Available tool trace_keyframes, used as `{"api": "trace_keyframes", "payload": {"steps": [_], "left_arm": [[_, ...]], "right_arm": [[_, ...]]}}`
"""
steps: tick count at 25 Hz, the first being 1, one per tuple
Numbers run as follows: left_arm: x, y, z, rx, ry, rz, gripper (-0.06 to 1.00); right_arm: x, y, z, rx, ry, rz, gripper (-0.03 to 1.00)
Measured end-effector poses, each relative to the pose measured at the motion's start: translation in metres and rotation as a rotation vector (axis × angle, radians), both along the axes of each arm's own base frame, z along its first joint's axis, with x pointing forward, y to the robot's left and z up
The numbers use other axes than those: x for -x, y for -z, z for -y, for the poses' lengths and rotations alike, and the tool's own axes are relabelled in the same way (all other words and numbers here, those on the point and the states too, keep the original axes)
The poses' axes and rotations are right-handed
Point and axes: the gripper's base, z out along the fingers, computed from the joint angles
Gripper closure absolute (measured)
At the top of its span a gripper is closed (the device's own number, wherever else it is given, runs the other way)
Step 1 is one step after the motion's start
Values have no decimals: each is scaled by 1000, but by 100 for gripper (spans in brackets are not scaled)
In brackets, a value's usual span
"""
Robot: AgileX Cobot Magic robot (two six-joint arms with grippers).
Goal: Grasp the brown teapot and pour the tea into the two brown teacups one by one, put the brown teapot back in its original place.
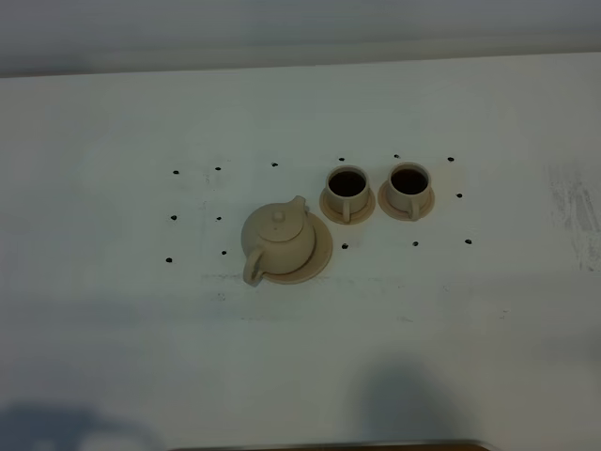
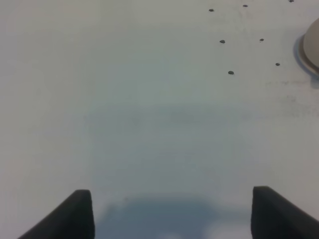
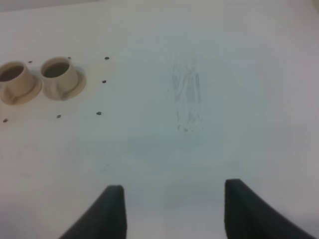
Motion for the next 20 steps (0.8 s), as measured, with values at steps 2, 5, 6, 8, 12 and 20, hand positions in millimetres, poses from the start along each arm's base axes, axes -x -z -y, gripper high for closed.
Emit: {"api": "trace_keyframes", "payload": {"steps": [2,5,6,8,12,20], "left_arm": [[0,0,0,0,0,0,24],[0,0,0,0,0,0,24],[0,0,0,0,0,0,24],[0,0,0,0,0,0,24],[0,0,0,0,0,0,24],[0,0,0,0,0,0,24]], "right_arm": [[0,0,0,5,1,1,54],[0,-1,2,25,8,9,54],[-1,-1,2,24,8,12,54],[0,-1,2,24,13,11,54],[1,-1,1,24,79,11,54],[2,-1,0,19,129,9,54]]}}
